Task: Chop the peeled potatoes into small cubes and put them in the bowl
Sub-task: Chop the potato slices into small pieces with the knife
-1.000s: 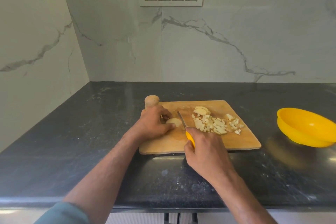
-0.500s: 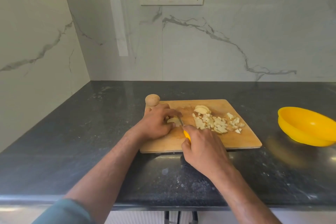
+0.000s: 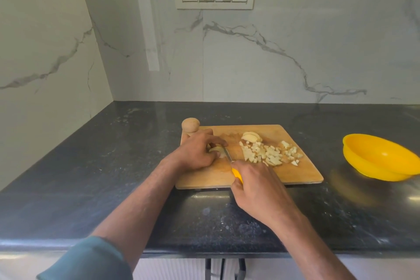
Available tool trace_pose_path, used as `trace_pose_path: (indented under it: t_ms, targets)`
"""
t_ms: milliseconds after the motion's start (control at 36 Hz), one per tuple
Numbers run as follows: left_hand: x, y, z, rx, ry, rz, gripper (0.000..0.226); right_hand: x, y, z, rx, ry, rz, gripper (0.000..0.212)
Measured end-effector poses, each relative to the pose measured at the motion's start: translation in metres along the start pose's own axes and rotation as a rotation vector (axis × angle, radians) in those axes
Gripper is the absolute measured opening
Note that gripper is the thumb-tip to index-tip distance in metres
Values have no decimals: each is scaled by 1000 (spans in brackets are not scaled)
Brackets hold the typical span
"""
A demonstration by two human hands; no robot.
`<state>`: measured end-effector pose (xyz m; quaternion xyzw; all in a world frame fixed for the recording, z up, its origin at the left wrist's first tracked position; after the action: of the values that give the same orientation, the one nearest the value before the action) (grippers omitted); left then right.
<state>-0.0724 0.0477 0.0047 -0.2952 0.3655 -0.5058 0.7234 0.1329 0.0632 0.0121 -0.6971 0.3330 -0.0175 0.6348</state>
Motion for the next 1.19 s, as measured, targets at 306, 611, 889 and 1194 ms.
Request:
trace_pose_path:
  t_ms: [306,611,889,1194]
  targets:
    - [1,2,-1,24,21,29,27,21,-7,13,-67,97,103,38]
    - [9,-4,-14,297,16,111,49,-7,4,1,-98,127,100,43]
    - [6,-4,-15,345,59,71,46,-14,14,-7,59,80,53,42]
    - [2,-4,-14,267,0,26,37,-15,8,-9,20,20,1,43]
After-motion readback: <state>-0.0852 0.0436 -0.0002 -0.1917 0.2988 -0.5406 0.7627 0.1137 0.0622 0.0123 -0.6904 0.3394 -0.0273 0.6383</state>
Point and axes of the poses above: each hand's wrist, its own x-axis away from the middle knuckle, its own y-axis out of the palm, z = x × y, the point moved 2 cm from there along -x, towards the middle knuckle, and after that the axes turned 9 degrees about x, right-handed, at the moved point
